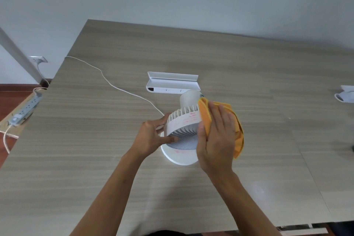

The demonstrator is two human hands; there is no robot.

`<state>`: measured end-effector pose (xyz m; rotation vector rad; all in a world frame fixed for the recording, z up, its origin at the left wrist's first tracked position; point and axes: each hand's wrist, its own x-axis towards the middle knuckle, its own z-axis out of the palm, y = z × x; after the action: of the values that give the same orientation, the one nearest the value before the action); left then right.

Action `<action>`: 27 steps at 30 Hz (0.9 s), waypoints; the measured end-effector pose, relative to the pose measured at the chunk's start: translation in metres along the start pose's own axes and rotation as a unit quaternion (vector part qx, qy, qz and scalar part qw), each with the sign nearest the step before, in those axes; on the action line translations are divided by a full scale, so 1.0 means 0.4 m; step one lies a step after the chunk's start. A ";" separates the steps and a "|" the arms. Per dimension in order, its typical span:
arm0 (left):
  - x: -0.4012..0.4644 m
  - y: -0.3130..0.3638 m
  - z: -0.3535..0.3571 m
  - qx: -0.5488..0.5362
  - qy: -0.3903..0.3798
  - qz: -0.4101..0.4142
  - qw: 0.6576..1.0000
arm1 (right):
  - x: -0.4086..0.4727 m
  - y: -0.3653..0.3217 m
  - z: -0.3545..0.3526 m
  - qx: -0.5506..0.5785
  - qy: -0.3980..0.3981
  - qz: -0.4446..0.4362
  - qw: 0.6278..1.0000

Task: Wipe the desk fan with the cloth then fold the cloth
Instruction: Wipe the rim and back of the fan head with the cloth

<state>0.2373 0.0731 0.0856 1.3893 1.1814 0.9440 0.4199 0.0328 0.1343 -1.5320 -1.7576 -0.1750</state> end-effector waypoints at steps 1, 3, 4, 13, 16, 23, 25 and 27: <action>-0.001 0.002 0.001 0.006 0.001 0.001 1.000 | 0.000 -0.011 0.007 -0.026 -0.002 -0.016 1.000; 0.000 0.005 0.002 0.021 0.004 -0.001 1.000 | -0.001 -0.025 0.019 -0.069 -0.019 -0.042 0.997; 0.000 0.006 0.003 0.024 0.006 -0.002 1.000 | 0.000 -0.029 0.023 -0.086 -0.032 -0.053 0.994; -0.003 -0.003 0.001 0.027 0.029 0.010 0.999 | -0.020 -0.061 0.051 -0.144 -0.110 -0.151 0.972; -0.008 0.004 0.006 0.023 0.014 0.013 1.000 | -0.010 -0.036 0.043 -0.141 -0.097 -0.158 0.972; 0.002 0.002 0.007 -0.001 0.008 -0.006 1.000 | 0.015 0.029 0.007 -0.031 -0.032 -0.047 0.998; -0.002 0.000 0.009 -0.004 0.005 -0.009 1.000 | 0.016 0.046 -0.004 0.025 -0.017 0.014 0.999; -0.001 -0.003 0.011 -0.002 0.003 -0.016 1.000 | 0.009 0.057 -0.008 0.063 -0.012 0.026 0.998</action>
<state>0.2412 0.0719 0.0839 1.3612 1.2030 0.9274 0.4417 0.0396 0.1303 -1.4924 -1.7131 -0.0200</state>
